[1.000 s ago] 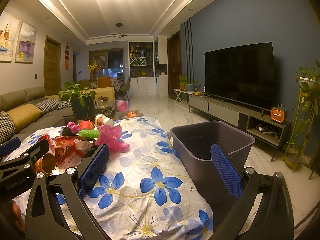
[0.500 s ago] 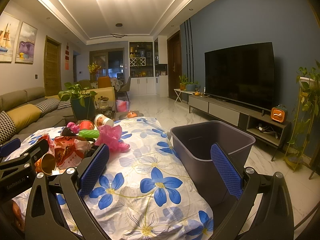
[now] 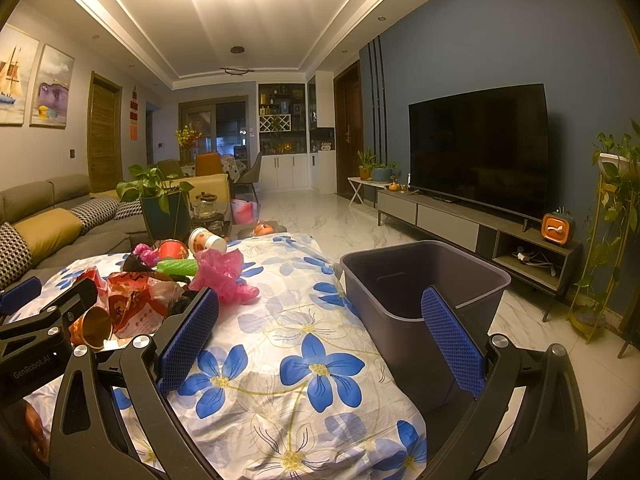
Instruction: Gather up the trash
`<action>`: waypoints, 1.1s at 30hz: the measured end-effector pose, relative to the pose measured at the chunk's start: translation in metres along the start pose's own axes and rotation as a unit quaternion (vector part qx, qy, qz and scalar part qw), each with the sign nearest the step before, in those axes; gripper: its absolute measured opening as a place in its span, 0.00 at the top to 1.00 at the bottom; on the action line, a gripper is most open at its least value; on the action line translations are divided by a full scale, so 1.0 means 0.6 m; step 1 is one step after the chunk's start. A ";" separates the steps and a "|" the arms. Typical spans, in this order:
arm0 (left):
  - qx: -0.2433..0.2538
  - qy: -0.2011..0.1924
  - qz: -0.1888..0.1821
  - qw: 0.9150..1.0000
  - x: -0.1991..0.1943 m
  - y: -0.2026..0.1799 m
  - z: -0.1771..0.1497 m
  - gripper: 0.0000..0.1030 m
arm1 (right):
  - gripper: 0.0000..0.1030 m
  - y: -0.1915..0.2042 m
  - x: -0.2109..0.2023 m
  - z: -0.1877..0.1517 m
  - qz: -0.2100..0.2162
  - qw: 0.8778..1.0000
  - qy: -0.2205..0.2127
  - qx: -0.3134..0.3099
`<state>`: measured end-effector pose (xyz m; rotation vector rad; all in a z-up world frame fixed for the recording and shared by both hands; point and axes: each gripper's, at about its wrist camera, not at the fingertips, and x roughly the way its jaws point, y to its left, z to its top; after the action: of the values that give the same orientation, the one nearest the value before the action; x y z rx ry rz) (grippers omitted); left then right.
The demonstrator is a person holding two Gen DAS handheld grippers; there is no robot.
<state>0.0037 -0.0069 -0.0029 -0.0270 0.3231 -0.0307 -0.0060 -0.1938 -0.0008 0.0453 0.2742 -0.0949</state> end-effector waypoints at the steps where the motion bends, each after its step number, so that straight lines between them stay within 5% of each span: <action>1: -0.001 0.000 0.000 1.000 -0.001 0.002 0.000 0.06 | 0.05 0.000 0.000 0.000 0.000 1.000 0.000 0.000; 23: -0.002 0.001 0.002 1.000 0.003 -0.002 -0.005 0.06 | 0.05 0.001 -0.001 -0.003 0.001 1.000 -0.001 0.000; 33: -0.033 0.007 0.023 0.999 0.009 0.048 -0.032 0.06 | 0.05 0.010 0.009 -0.003 0.004 1.000 0.002 0.000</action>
<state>0.0034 0.0214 -0.0240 -0.0850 0.3377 0.0258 -0.0004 -0.1882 -0.0040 0.0457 0.2785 -0.0875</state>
